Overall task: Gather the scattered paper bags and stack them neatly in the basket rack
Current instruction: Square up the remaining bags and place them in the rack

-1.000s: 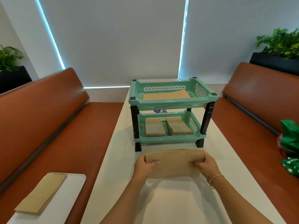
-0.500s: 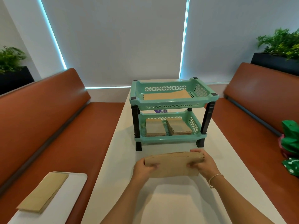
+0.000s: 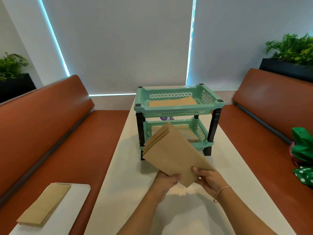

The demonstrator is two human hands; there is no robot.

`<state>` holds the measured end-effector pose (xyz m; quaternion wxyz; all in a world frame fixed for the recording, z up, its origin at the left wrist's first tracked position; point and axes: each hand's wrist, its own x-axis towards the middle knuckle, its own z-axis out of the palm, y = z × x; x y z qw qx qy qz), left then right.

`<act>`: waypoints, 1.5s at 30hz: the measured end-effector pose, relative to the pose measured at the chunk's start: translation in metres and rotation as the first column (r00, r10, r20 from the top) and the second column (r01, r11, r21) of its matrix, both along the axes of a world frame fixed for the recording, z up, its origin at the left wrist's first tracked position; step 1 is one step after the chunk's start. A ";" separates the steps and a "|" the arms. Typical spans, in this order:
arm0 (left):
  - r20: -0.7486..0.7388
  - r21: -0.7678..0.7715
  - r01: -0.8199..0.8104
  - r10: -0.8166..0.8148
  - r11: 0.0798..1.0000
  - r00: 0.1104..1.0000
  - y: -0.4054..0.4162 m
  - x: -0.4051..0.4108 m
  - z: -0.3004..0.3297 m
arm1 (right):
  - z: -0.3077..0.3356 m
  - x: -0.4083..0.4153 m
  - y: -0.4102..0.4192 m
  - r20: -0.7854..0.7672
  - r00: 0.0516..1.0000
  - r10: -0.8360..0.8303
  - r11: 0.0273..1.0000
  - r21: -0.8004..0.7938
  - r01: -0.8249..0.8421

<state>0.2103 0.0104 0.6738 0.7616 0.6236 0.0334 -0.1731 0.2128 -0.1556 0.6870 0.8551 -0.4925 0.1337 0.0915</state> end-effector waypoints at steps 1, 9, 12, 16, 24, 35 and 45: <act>0.007 0.012 -0.036 0.035 0.999 0.999 -0.003 0.002 0.000 | -0.002 -0.001 0.000 -0.011 1.000 0.001 1.000 -0.031 -0.002; 0.197 0.541 -0.080 -0.033 0.837 0.980 0.004 0.013 0.012 | -0.009 -0.001 -0.008 0.032 0.992 0.120 0.669 -0.741 -0.057; 0.211 0.631 -0.090 -0.059 0.771 0.976 -0.004 0.010 0.013 | -0.012 0.000 0.003 0.084 0.993 0.082 0.599 -0.801 0.018; 0.185 0.622 -0.144 0.034 0.770 0.982 -0.013 0.004 0.014 | -0.006 -0.001 0.015 0.102 0.990 0.099 0.585 -0.810 0.025; 0.262 0.522 -0.269 0.148 0.809 0.954 -0.018 0.005 0.021 | 0.009 -0.002 0.021 0.191 0.981 0.044 0.556 -0.820 0.135; 0.147 0.590 -0.040 -0.059 0.807 0.987 -0.003 -0.007 -0.016 | -0.021 -0.015 0.009 -0.029 0.991 0.129 0.504 -0.859 -0.091; -0.040 0.184 -0.175 0.185 0.967 0.982 0.009 0.004 -0.010 | -0.013 -0.008 0.007 0.047 0.993 0.110 0.745 -0.665 -0.051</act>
